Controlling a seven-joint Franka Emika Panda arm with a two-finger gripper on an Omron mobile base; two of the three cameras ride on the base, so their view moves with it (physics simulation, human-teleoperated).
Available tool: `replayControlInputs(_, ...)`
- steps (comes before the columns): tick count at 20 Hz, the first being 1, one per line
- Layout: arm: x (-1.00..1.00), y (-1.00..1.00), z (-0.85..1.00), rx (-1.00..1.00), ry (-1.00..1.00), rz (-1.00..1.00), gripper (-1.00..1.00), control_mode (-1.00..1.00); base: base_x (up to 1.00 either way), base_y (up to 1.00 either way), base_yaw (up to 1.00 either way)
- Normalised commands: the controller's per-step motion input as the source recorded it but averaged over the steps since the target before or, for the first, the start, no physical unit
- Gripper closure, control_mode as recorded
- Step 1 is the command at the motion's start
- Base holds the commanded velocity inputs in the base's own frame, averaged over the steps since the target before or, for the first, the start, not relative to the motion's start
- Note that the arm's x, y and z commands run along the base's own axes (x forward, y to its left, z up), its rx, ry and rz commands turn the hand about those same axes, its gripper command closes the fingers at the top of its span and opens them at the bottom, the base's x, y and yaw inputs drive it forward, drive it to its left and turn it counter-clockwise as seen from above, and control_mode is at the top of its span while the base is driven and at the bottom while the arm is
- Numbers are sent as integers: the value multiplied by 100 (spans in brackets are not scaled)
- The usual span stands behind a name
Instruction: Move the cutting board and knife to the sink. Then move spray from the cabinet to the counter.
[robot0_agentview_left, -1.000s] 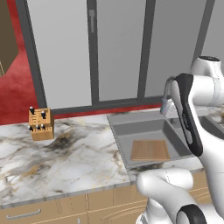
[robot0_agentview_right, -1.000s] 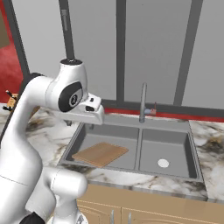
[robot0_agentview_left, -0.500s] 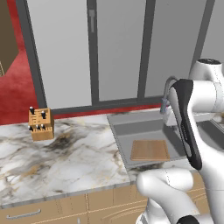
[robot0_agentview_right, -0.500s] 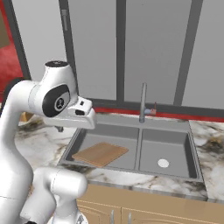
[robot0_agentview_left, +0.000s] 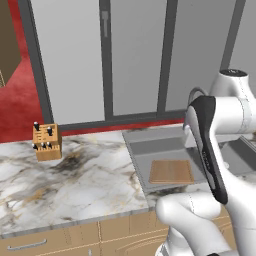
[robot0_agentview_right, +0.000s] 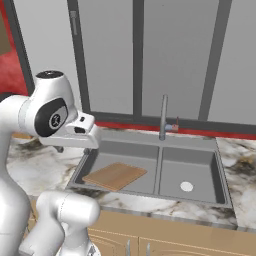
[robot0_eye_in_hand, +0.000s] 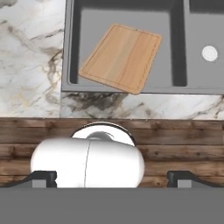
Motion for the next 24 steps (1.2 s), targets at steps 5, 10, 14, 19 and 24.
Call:
replayControlInputs(5,-13,0,14,0,0,0,-100,-100,0,0,0)
replayControlInputs(10,-5,0,2,0,0,0,-100,100,-62,-2,5)
replayControlInputs(14,0,0,0,0,0,0,-100,100,-100,2,24)
replayControlInputs(19,0,0,0,0,0,0,-100,100,-66,66,75)
replayControlInputs(24,0,0,0,0,0,0,-100,100,-31,61,97)
